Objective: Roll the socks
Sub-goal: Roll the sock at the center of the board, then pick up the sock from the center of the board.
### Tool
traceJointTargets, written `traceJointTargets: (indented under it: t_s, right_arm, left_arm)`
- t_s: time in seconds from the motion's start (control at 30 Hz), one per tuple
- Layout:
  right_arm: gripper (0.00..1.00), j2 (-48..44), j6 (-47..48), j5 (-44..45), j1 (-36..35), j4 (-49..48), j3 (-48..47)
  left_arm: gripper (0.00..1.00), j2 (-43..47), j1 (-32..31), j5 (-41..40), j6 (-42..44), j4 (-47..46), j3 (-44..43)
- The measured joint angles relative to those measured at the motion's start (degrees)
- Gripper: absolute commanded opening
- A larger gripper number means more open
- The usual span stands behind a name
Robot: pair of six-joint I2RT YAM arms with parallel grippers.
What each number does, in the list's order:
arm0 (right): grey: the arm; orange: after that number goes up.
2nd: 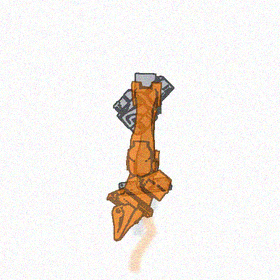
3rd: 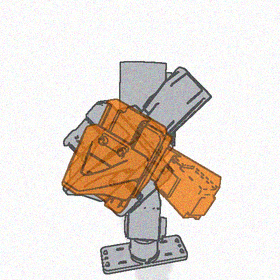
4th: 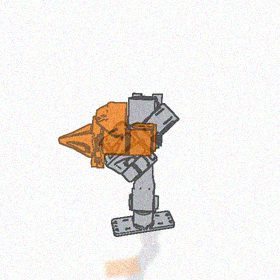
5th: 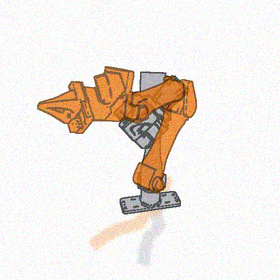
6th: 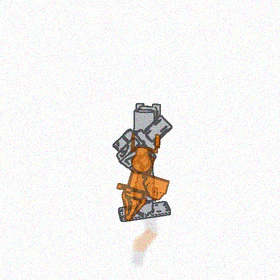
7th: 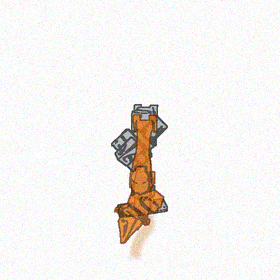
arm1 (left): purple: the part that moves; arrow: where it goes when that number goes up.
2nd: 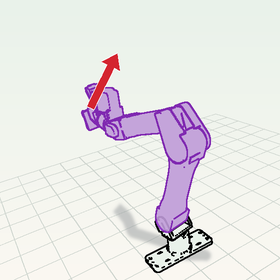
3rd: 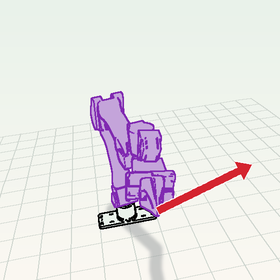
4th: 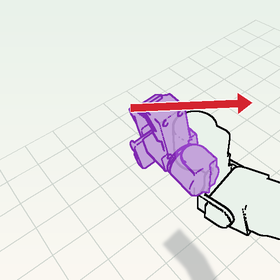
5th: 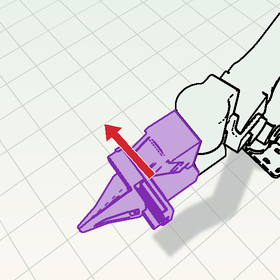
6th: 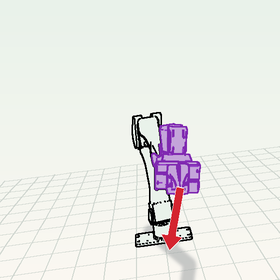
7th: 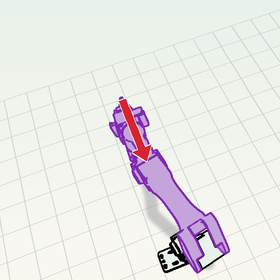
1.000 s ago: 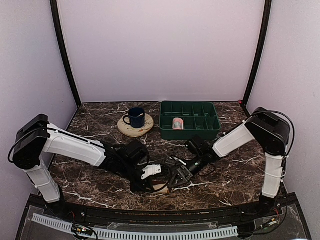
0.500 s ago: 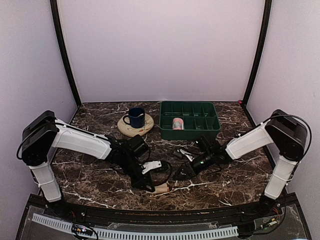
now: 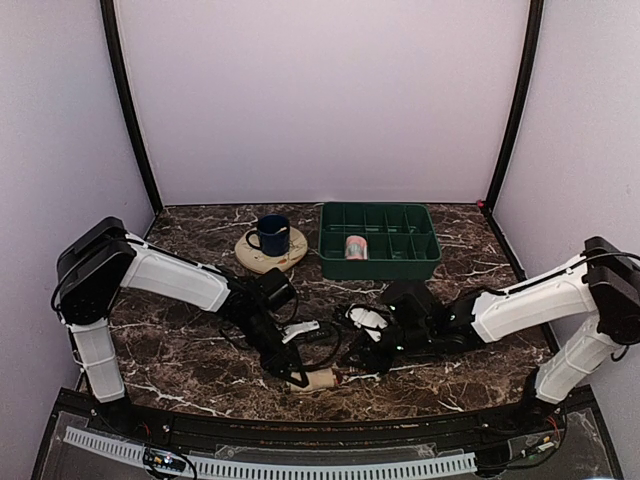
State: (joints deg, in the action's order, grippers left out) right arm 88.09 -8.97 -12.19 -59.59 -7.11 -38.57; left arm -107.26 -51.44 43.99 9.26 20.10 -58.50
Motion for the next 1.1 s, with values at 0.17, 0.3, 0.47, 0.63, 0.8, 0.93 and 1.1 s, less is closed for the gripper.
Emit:
traceJointTargets:
  t_s: [0.17, 0.3, 0.47, 0.63, 0.8, 0.93, 1.1]
  right_arm:
    - [0.42, -3.5, 2.7, 9.2, -5.5, 0.0, 1.1]
    - [0.44, -4.8, 4.5, 14.7, -8.9, 0.3, 1.5]
    - [0.45, -4.3, 7.0, 19.0, -13.2, 1.3, 1.2]
    - [0.48, -1.0, 9.9, 22.3, -17.7, 2.5, -1.5]
    - [0.49, 1.6, 12.7, 23.9, -19.8, 3.6, -4.3]
    - [0.49, 4.4, 14.7, 24.6, -20.6, 4.2, -6.7]
    - [0.50, 7.0, 17.2, 25.1, -21.2, 4.7, -8.7]
  left_arm:
    - [0.00, -0.9, 0.2, 2.7, -0.2, 1.4, 0.0]
    - [0.00, -1.1, 0.5, 3.8, -0.5, 1.9, 0.0]
    - [0.00, -1.7, 1.0, 5.2, -0.5, 2.3, 0.0]
    - [0.00, -2.0, 1.2, 5.8, -0.5, 2.5, 0.0]
    - [0.00, -2.3, 1.6, 6.4, -0.5, 2.6, 0.0]
    - [0.00, -2.6, 1.8, 7.0, -0.5, 2.7, 0.0]
    - [0.00, -3.0, 2.1, 7.6, -0.5, 2.8, 0.0]
